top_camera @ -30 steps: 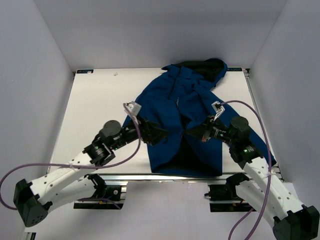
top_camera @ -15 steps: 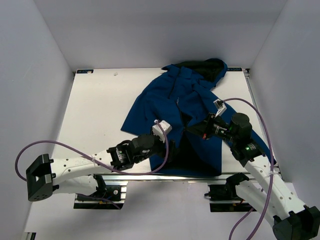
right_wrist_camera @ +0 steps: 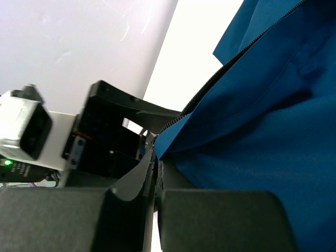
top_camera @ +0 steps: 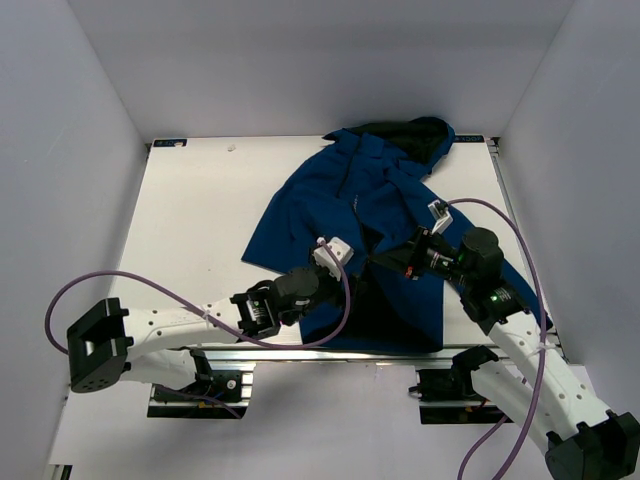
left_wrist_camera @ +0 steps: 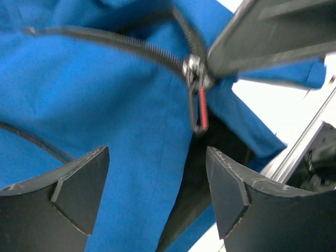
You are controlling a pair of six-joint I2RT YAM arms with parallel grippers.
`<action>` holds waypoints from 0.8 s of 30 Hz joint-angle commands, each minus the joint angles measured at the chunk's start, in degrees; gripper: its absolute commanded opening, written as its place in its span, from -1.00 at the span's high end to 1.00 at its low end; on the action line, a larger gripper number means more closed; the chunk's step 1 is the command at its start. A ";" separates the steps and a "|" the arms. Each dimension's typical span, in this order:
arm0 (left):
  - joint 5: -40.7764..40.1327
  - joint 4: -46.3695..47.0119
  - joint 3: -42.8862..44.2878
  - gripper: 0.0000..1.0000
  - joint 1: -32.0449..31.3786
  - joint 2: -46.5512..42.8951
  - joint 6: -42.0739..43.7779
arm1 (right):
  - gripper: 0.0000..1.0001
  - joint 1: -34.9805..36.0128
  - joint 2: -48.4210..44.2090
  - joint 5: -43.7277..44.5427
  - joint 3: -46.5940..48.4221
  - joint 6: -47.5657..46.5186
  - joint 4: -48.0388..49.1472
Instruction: Zip up the jacket
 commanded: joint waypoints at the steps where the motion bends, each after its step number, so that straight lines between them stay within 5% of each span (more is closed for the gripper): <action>1: -2.44 5.61 0.97 -0.66 -0.31 -1.44 1.69 | 1.00 0.13 -0.71 -1.68 -0.25 2.15 5.31; 14: -5.17 8.60 2.91 -0.37 -0.49 4.10 2.92 | 1.00 0.13 -0.80 -4.93 -2.62 6.19 8.39; 24: -7.11 9.65 0.71 0.38 -1.63 0.41 4.33 | 1.00 0.13 -0.54 -0.99 -4.02 7.77 5.93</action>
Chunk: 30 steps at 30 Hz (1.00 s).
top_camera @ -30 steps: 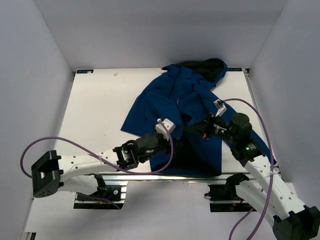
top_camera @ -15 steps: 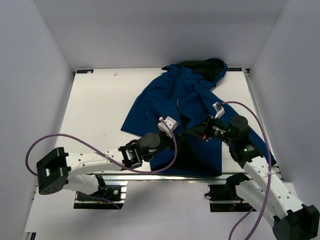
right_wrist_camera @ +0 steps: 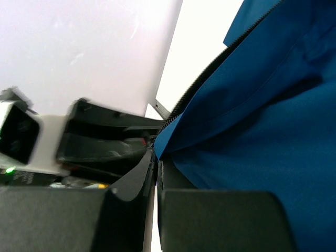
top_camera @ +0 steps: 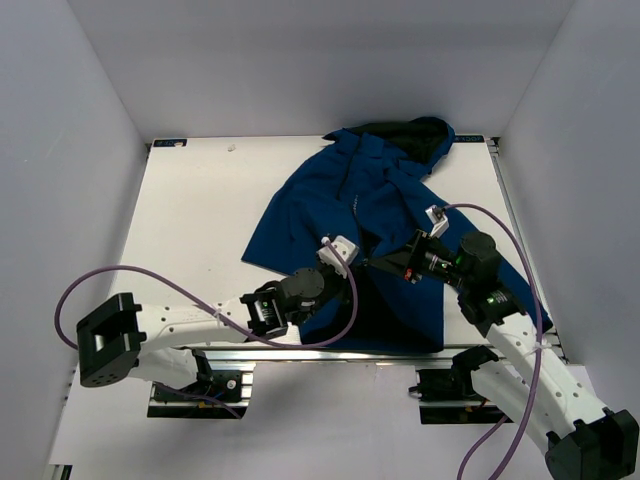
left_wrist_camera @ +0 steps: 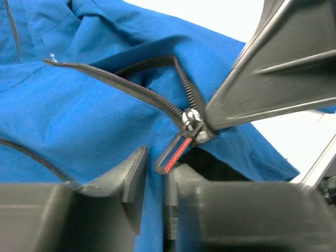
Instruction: Zip up the jacket
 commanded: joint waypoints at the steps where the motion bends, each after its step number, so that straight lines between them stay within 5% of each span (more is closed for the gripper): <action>1: -1.75 2.22 -0.53 0.59 -0.82 -4.18 1.09 | 1.00 0.13 -0.49 1.58 -1.30 2.09 2.15; 4: -1.84 1.79 -0.89 0.84 -1.26 -5.50 1.18 | 1.00 0.13 -0.05 2.55 -2.26 2.97 2.76; 12: -1.75 -0.06 -0.71 1.00 -2.49 -6.30 1.36 | 0.97 0.13 2.06 1.59 -1.39 -0.27 4.52; 18: -2.37 -1.90 -0.54 1.00 -2.58 -6.56 0.66 | 0.23 0.13 0.83 2.55 3.53 -12.47 -4.79; 26: -0.18 -4.01 0.25 1.00 -2.58 -6.91 -0.14 | 0.01 0.13 -0.75 4.04 12.93 -30.41 -19.55; 30: 0.97 -5.06 0.60 1.00 -2.58 -6.91 -0.49 | -0.06 0.22 -2.24 -1.99 16.27 -42.69 -21.76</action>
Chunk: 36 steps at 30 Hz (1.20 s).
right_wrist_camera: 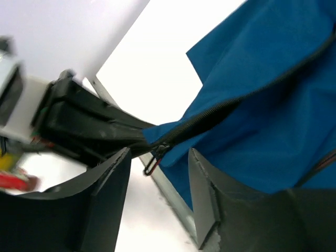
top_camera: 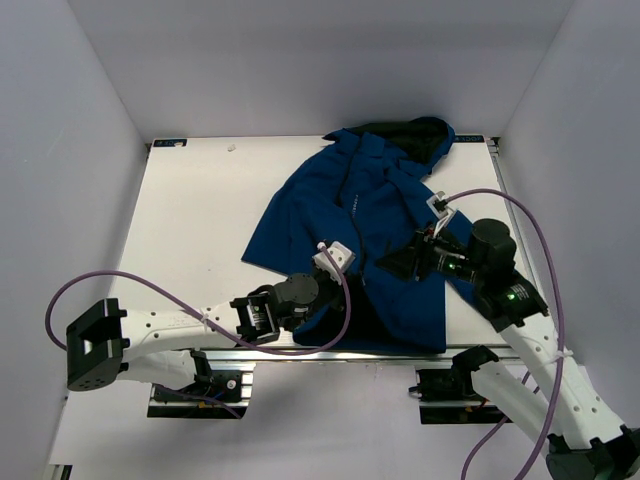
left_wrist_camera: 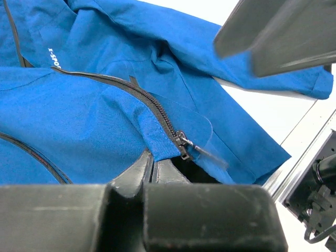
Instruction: Zip up the jacket
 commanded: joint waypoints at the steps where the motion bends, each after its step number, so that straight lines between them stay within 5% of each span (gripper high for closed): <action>1: 1.71 -0.91 1.68 1.00 -0.46 -2.13 -1.03 | -0.08 -0.08 -1.57 -4.88 4.85 -13.46 -3.86; 8: 1.45 -2.50 2.91 1.00 -0.55 -1.25 -2.18 | -0.31 0.79 -2.10 -4.18 5.64 -21.37 -6.83; 14: 1.63 -3.73 4.57 1.00 -0.46 0.33 -3.23 | -0.26 4.91 -0.62 -3.84 6.61 -20.85 -7.63; 23: -0.48 -8.56 8.43 1.00 -0.55 1.56 -6.66 | -0.24 22.12 -1.84 17.60 6.52 -20.67 -12.82; 36: -3.03 -25.00 15.39 1.00 -0.46 4.03 -18.26 | -0.30 63.62 10.55 78.99 12.67 -23.93 -14.48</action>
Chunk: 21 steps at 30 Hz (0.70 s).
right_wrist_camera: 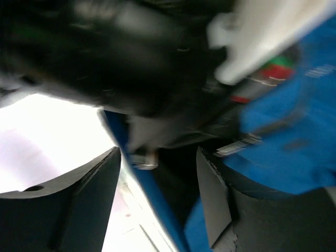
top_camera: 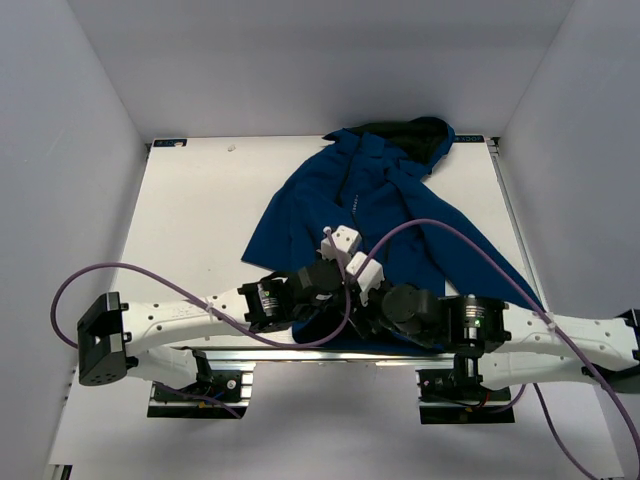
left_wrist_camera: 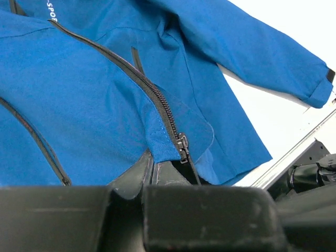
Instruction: Zip up the jacket
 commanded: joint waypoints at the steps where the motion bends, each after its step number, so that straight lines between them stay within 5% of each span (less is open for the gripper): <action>1: -0.32 -2.99 1.62 1.00 -0.39 -1.06 -3.27 | -0.29 6.93 2.88 22.87 4.95 -1.00 -1.29; 11: 0.12 -3.43 1.18 1.00 -0.39 -2.21 -4.41 | -0.28 10.20 2.01 30.35 8.40 6.57 -9.29; 21: 2.23 -3.69 2.76 1.00 -0.48 -1.51 -5.55 | -0.32 10.11 -2.98 28.77 -1.34 3.50 -2.02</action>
